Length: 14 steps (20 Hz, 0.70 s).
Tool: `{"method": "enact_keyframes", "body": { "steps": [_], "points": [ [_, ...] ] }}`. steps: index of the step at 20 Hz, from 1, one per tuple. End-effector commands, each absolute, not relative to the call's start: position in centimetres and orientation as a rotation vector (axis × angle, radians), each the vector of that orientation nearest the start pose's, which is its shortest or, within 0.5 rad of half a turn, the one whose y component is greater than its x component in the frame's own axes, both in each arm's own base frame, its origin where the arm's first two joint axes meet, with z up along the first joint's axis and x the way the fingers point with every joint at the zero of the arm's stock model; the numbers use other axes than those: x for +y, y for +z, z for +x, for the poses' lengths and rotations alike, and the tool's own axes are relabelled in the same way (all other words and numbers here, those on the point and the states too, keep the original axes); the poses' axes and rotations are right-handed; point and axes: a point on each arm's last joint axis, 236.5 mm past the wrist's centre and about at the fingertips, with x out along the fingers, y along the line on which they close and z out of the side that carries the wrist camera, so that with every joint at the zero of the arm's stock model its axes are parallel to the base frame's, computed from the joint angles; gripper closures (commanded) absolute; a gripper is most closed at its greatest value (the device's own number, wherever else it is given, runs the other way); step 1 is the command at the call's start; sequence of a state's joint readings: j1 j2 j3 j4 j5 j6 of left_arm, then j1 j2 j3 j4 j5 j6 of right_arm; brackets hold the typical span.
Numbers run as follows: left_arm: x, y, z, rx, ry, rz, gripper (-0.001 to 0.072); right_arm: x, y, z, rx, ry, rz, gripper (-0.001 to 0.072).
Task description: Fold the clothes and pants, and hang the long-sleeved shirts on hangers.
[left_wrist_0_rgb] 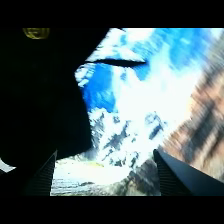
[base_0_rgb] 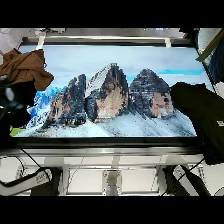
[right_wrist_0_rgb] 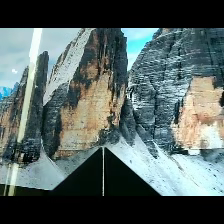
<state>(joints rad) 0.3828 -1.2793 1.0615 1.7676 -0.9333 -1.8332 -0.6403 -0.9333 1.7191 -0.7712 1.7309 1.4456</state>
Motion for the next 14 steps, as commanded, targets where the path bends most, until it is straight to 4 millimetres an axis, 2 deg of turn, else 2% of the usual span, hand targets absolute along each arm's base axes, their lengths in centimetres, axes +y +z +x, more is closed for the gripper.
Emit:
{"method": "enact_keyframes", "body": {
  "steps": [1, 2, 3, 4, 6, 8, 9, 10, 12, 14],
  "points": [
    [22.6, -0.3, 39.4, 0.920, 0.561, -0.707, 0.0017, -1.1, 32.0, 28.2, 0.745, 0.193, 0.379, 0.0702],
    [22.1, 1.4, 41.9, 0.839, 0.459, -0.746, 0.0020, -1.3, 31.8, 28.2, 0.749, 0.185, 0.378, 0.0703],
    [21.4, 2.9, 44.1, 0.777, 0.368, -0.742, 0.0057, -1.5, 31.7, 28.3, 0.753, 0.180, 0.379, 0.0703],
    [20.3, 4.5, 46.6, 0.723, 0.281, -0.707, 0.0160, -1.7, 31.5, 28.4, 0.757, 0.173, 0.381, 0.0703],
    [18.8, 5.7, 50.5, 0.683, 0.208, -0.573, 0.0166, -2.0, 31.3, 28.6, 0.762, 0.168, 0.384, 0.0703],
    [16.2, 5.2, 54.1, 0.711, 0.152, -0.463, 0.0139, -2.1, 31.2, 28.7, 0.766, 0.166, 0.387, 0.0703],
    [15.1, 4.3, 55.7, 0.736, 0.143, -0.406, 0.0092, -2.2, 31.2, 28.8, 0.763, 0.164, 0.387, 0.0703],
    [14.6, 3.2, 56.9, 0.767, 0.162, -0.361, 0.0084, -2.2, 31.3, 28.9, 0.760, 0.162, 0.387, 0.0703],
    [14.8, 0.9, 58.4, 0.813, 0.251, -0.316, 0.0002, -2.2, 31.3, 28.9, 0.758, 0.161, 0.390, 0.0703],
    [15.3, -0.9, 59.5, 0.815, 0.325, -0.348, 0.0004, -2.2, 31.3, 28.9, 0.758, 0.161, 0.390, 0.0703]
  ]
}}
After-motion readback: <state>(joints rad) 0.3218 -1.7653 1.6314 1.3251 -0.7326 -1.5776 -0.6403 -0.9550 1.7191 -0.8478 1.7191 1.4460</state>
